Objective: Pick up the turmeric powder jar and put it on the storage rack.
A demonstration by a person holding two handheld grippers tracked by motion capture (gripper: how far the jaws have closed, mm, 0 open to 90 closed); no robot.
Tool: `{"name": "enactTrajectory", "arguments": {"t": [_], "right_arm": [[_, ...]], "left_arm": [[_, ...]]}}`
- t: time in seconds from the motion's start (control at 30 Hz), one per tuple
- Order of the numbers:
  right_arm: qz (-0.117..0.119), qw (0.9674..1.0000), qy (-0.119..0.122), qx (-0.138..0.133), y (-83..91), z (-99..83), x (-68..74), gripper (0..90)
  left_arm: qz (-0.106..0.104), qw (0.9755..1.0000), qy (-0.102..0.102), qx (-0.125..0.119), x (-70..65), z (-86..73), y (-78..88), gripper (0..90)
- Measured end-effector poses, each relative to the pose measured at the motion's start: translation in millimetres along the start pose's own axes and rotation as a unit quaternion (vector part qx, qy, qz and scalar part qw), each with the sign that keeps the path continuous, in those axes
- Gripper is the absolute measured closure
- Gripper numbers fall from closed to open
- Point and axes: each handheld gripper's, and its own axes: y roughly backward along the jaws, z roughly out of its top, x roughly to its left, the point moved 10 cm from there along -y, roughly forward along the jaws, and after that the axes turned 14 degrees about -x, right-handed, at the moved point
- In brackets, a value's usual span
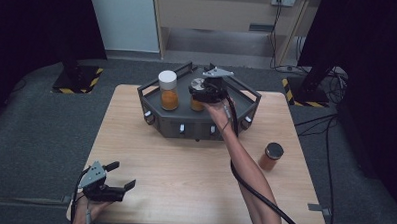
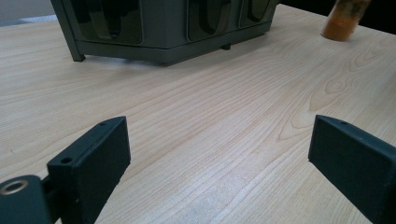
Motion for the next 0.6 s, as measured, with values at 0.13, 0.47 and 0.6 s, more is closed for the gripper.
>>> {"name": "enactTrajectory", "arguments": {"t": [0.13,0.47,0.6], "right_arm": [[-0.004,1.0000,-0.004,0.000,-0.2,-1.4,-2.3,34.5],[-0.006,1.0000,-0.005,-0.003,-1.8,-6.0,-2.6,34.4],[-0.007,1.0000,-0.001,-0.004,-3.0,-6.4,-1.1,34.2]], "left_arm": [[0.000,1.0000,0.000,0.000,0.2,0.0,0.3,4.8],[0.000,1.0000,-0.001,-0.001,0.6,0.0,0.6,4.8],[0.000,1.0000,-0.002,-0.001,0.4,0.1,0.9,4.8]]}}
